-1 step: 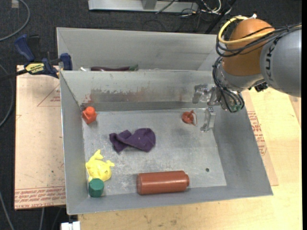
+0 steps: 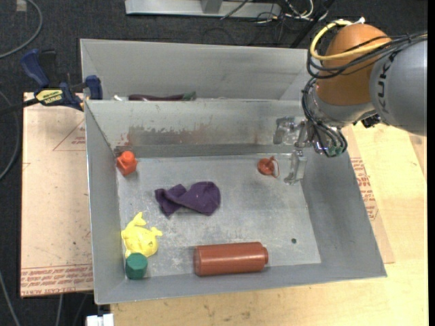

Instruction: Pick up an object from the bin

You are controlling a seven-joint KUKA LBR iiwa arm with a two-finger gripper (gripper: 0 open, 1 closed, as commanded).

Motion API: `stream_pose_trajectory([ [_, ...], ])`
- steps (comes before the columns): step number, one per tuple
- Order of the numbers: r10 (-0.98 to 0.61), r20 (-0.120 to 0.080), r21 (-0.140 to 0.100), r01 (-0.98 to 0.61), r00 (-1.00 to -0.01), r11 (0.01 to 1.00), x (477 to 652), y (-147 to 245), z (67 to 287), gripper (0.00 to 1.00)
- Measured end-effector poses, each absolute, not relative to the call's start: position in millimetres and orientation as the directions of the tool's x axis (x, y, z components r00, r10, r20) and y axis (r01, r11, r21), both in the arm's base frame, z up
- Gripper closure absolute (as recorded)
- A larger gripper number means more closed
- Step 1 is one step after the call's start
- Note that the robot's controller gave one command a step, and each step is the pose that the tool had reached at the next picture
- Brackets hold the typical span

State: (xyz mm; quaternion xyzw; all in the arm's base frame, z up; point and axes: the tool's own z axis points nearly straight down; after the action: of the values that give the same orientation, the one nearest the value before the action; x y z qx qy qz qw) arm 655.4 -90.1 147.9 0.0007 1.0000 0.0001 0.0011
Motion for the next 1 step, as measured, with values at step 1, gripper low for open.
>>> stream_pose_trajectory([
  [1,0.081,-0.004,0.0,0.081,-0.997,0.997,654.7,-54.3,118.8,0.0],
])
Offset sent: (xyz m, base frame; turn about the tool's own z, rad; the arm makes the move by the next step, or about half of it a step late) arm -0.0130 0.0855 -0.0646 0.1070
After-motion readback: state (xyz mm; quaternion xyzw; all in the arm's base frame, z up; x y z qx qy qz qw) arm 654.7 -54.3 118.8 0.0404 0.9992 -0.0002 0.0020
